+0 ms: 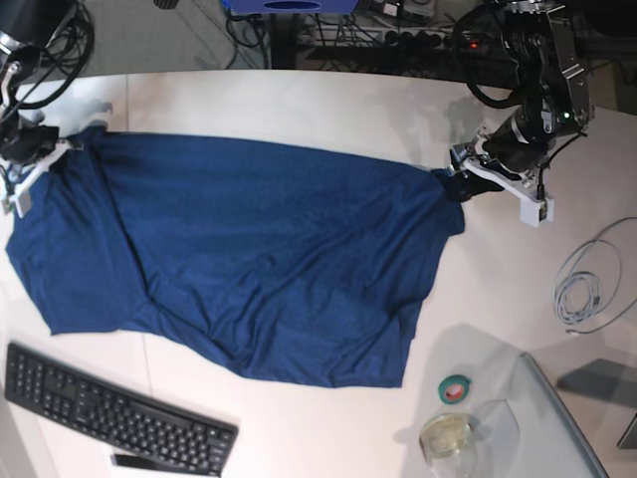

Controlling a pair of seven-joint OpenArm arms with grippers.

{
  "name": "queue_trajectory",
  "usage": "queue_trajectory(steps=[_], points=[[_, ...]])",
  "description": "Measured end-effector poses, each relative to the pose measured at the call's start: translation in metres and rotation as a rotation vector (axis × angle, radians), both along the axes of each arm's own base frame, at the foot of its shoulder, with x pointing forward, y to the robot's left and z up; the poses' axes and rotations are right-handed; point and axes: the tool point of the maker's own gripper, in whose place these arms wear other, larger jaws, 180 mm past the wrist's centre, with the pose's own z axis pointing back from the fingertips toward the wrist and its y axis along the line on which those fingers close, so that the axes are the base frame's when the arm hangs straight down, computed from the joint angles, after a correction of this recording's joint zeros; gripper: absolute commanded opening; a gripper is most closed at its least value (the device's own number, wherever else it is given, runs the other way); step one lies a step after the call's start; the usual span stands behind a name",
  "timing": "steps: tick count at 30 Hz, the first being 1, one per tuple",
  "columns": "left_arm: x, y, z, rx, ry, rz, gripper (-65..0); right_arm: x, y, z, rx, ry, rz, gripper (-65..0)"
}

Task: Layout the t-shirt on the table in an organized manner, then fold the t-shirt properly
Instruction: 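Grasp the shirt edge with the left gripper and pull it outward, then grasp the shirt corner with the right gripper and drag it outward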

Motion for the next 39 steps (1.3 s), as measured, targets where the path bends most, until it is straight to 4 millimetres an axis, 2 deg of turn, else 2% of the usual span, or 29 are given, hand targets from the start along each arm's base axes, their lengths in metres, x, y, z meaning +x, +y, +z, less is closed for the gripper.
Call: queue_trajectory(steps=[4, 8, 11, 13, 20, 26, 34, 36, 39], points=[[-0.001, 0.009, 0.001, 0.013, 0.000, 0.019, -26.7, 0.007, -0.007, 0.028, -0.067, -0.052, 0.028, -64.8], [-0.001, 0.006, 0.001, 0.006, -0.001, 0.016, -26.7, 0.006, -0.013, 0.051, -0.143, -0.021, 0.056, -64.8], [-0.001, 0.004, 0.000, 0.001, 0.001, 0.011, -26.7, 0.021, -0.012, 0.078, -0.201, -0.075, 0.091, -64.8], [-0.001, 0.004, 0.000, 0.001, 0.000, 0.012, -26.7, 0.036, -0.002, 0.093, -0.219, -0.121, 0.128, -64.8], [0.001, 0.007, 0.001, 0.006, -0.003, 0.018, -26.7, 0.070, 0.011, 0.137, -0.281, -0.248, 0.189, -64.8], [0.001, 0.008, 0.001, 0.010, -0.002, 0.017, -26.7, 0.089, 0.010, 0.165, -0.323, -0.310, 0.183, -64.8], [0.002, 0.009, 0.002, 0.011, -0.004, 0.018, -26.7, 0.128, 0.008, 0.228, -0.413, -0.468, 0.207, -64.8], [0.005, 0.009, 0.003, 0.011, -0.011, 0.018, -26.7, 0.140, 0.016, 0.238, -0.447, -0.484, 0.265, -64.8], [0.007, 0.008, 0.004, 0.009, -0.015, 0.017, -26.7, 0.161, 0.045, 0.252, -0.442, -0.538, 0.359, -64.8]])
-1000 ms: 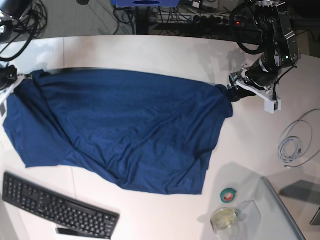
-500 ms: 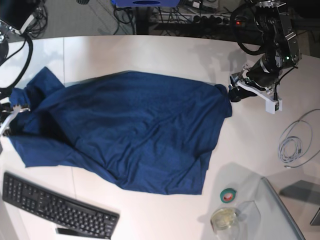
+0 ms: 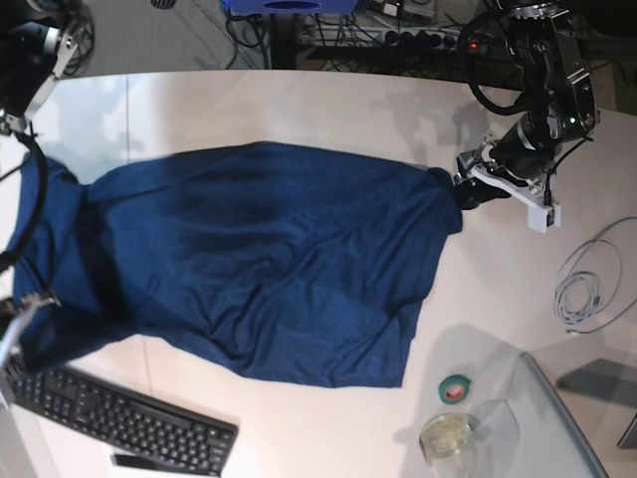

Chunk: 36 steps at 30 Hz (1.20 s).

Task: Layout the t-shirt on the table in an organized manner, then fold the t-shirt properly
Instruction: 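Grasp the shirt corner with the right gripper and drag it outward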

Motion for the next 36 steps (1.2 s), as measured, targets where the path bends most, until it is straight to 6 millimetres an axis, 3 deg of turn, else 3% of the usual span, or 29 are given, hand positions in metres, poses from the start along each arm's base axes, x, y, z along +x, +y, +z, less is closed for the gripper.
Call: queue_trajectory(steps=[4, 8, 13, 16, 20, 22, 23, 30, 36], points=[[0.000, 0.001, 0.000, 0.001, 0.002, 0.002, -26.7, 0.037, 0.032, 0.022, 0.006, -0.045, 0.104, -64.8], [0.001, 0.000, 0.000, 0.000, -0.001, 0.001, -26.7, 0.076, 0.043, 0.034, 0.024, -0.054, 0.147, -64.8], [-0.001, 0.000, -0.001, 0.000, 0.004, 0.001, -26.7, 0.120, 0.063, 0.017, 0.174, -0.064, 0.219, -64.1], [-0.003, 0.001, -0.002, 0.002, 0.008, 0.001, -26.7, 0.135, 0.060, -0.006, 0.246, -0.024, 0.203, -50.4], [-0.003, 0.001, -0.007, -0.007, 0.020, 0.006, -26.7, 0.140, 0.047, -0.001, 0.313, -0.039, 0.153, -17.1], [-0.005, 0.001, -0.009, -0.010, 0.027, 0.008, -26.7, 0.130, 0.037, -0.001, 0.289, -0.035, 0.126, -5.9], [-0.005, 0.001, -0.009, -0.010, 0.027, 0.008, -26.7, 0.120, 0.034, -0.002, 0.273, -0.041, 0.119, -4.5], [-0.004, 0.004, -0.008, 0.000, 0.027, 0.003, -26.7, 0.001, 0.008, -0.057, 0.159, 0.057, 0.004, -15.2], [0.001, 0.012, -0.008, 0.015, 0.026, 0.002, -26.8, -0.096, -0.067, -0.142, 0.302, 0.232, -0.414, -13.8]])
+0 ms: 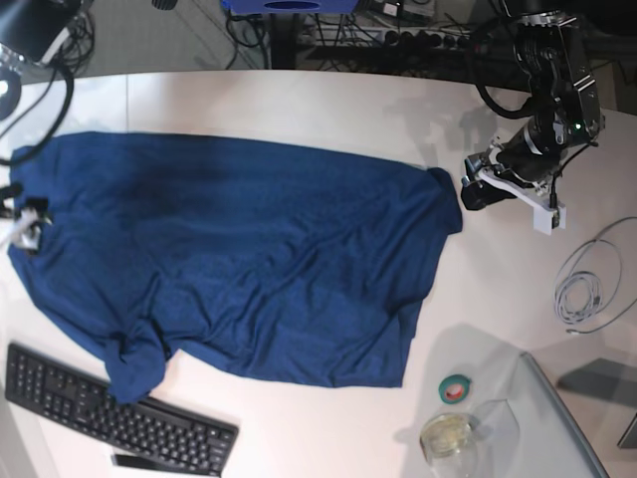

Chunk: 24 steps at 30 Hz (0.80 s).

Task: Layout the t-shirt on the table in an organized manner, then fold the t-shirt properly
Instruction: 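Grasp the shirt corner with the right gripper and drag it outward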

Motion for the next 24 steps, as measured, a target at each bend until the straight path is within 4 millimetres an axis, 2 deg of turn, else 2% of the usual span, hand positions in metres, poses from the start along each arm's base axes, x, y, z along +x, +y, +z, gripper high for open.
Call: queue_trajectory(steps=[2, 6, 10, 15, 20, 22, 24], points=[[-0.005, -0.003, -0.005, -0.007, 0.017, -0.002, -26.8, -0.018, -0.009, -0.022, 0.048, 0.050, -0.065, -14.0], [-0.008, -0.006, -0.009, -0.018, 0.027, -0.006, -26.8, -0.044, -0.020, -0.055, 0.184, 0.020, -0.239, -13.8], [-0.019, -0.012, -0.037, -0.068, 0.071, 0.038, -26.8, -0.077, -0.025, -0.089, 0.241, 0.092, -0.330, -13.7], [-0.023, -0.029, -0.043, -0.064, 0.056, -0.016, -26.8, -0.070, -0.011, -0.107, 0.313, 0.064, -0.336, -14.0], [-0.021, -0.042, -0.050, -0.110, 0.049, -0.019, -27.0, -0.078, -0.005, -0.128, 0.356, 0.087, -0.354, -14.4], [-0.014, -0.042, -0.051, -0.117, 0.043, -0.015, -27.2, -0.076, -0.005, -0.131, 0.363, 0.092, -0.354, -19.1], [-0.009, -0.041, -0.052, -0.120, 0.043, -0.010, -30.3, -0.073, -0.003, -0.131, 0.370, 0.089, -0.349, -31.7]])
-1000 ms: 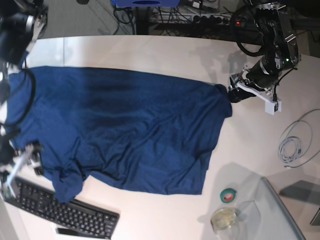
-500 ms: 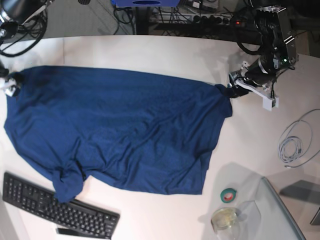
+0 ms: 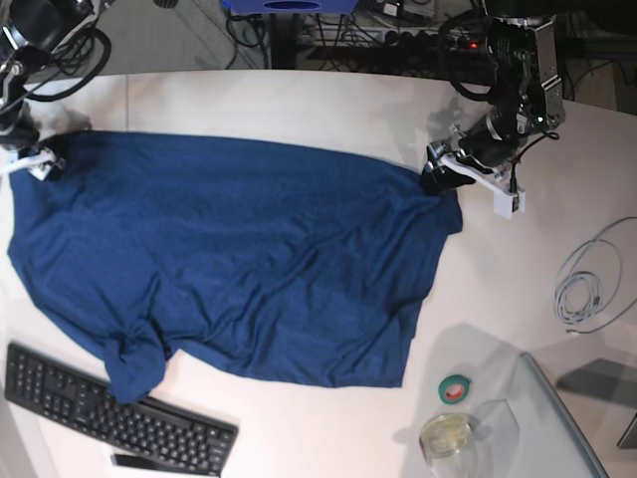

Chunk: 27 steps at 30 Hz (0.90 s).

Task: Layout the t-shirt on the table in an organized manner, then fold the t-shirt properly
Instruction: 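Grasp the shirt corner with the right gripper and drag it outward, then lift the shirt with both grippers, lay it flat and release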

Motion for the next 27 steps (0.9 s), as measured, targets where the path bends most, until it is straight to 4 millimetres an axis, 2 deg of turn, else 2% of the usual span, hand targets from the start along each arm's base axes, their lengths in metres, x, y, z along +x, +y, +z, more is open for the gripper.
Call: queue_trajectory(steps=[2, 4, 7, 9, 12, 14, 17, 22, 24, 27], points=[[0.000, 0.000, -0.001, 0.000, -0.001, 0.004, -43.4, 0.000, 0.008, -0.001, 0.017, 0.000, 0.051, -48.0], [-0.006, 0.000, -0.005, 0.004, 0.026, -0.001, -65.0, -0.002, 0.013, -0.003, 0.027, 0.008, 0.071, -64.1], [-0.011, -0.001, -0.002, 0.013, 0.039, -0.013, -65.0, -0.008, 0.013, 0.002, 0.018, 0.051, 0.094, -63.9], [-0.009, -0.001, 0.004, 0.028, 0.027, -0.024, -65.0, -0.005, 0.005, 0.017, -0.026, 0.042, 0.108, -65.0], [0.007, -0.001, 0.025, 0.049, -0.039, -0.039, -65.0, 0.004, -0.002, 0.037, -0.074, 0.036, 0.128, -65.0], [0.021, -0.004, 0.039, 0.052, -0.088, -0.047, -65.0, 0.015, -0.001, 0.046, -0.087, 0.048, 0.157, -65.0], [0.036, -0.009, 0.051, 0.050, -0.067, -0.087, -65.0, 0.038, -0.005, 0.066, -0.119, 0.034, 0.207, -65.0], [0.075, -0.022, 0.080, 0.021, -0.143, -0.099, -65.0, 0.074, -0.008, 0.086, -0.142, 0.023, 0.233, -65.0], [0.086, -0.024, 0.084, 0.015, -0.157, -0.100, -65.0, 0.090, -0.006, 0.086, -0.122, 0.004, 0.200, -65.0], [0.103, -0.025, 0.075, -0.021, -0.131, -0.069, -65.0, 0.114, 0.003, 0.074, -0.074, -0.005, 0.206, -65.0]])
